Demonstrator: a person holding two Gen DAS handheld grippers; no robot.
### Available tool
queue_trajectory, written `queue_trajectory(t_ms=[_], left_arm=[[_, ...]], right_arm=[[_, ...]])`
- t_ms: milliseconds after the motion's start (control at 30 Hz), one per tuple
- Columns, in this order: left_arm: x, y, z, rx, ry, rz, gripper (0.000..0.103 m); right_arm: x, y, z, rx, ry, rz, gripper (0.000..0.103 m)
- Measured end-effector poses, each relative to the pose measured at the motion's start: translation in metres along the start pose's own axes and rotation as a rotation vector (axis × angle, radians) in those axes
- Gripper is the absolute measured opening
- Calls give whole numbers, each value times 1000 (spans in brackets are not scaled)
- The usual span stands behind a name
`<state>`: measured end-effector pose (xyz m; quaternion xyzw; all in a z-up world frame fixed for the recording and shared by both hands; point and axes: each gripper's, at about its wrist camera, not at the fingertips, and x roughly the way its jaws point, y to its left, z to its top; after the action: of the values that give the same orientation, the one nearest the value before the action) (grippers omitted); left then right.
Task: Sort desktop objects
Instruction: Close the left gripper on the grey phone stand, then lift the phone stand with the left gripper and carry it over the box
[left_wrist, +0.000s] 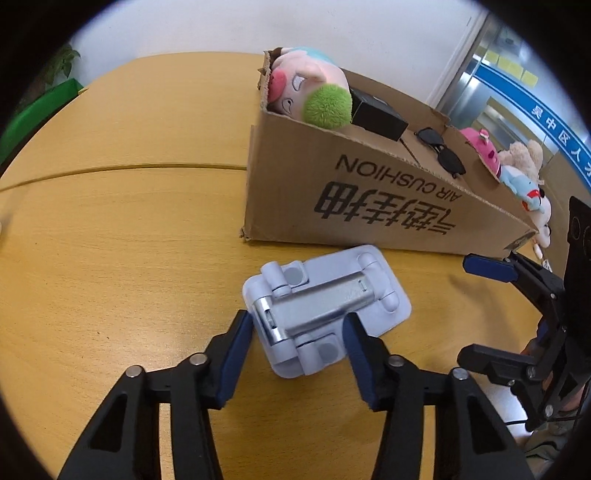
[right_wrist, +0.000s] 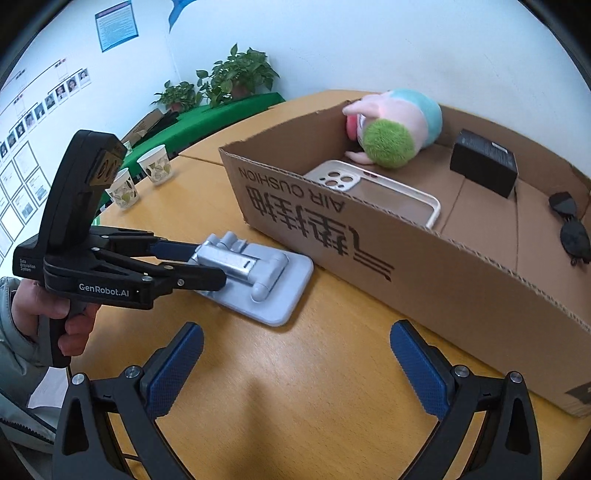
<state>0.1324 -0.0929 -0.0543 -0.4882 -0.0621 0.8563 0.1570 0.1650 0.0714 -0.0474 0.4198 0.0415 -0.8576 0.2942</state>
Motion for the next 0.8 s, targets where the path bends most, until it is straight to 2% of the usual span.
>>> queue_trajectory(t_ms=[267, 567, 600, 667, 733, 800], left_arm=[[8, -28, -2, 52, 19, -51, 47], [24, -83, -5, 102, 47, -119, 46], [25, -87, -5, 102, 47, -131, 44], [30, -96, -6, 107, 59, -161, 37], [33, -105, -7, 116, 71, -190, 34], [33, -111, -7, 130, 60, -165, 34]], right_arm=[[-6, -17, -14, 64, 14, -9, 102], [-23, -47, -39, 179, -12, -104, 102], [-22, -49, -42, 186, -4, -125, 100], [-22, -53, -47, 194, -2, -145, 87], [-25, -54, -50, 192, -12, -152, 69], [-29, -56, -52, 200, -17, -141, 66]])
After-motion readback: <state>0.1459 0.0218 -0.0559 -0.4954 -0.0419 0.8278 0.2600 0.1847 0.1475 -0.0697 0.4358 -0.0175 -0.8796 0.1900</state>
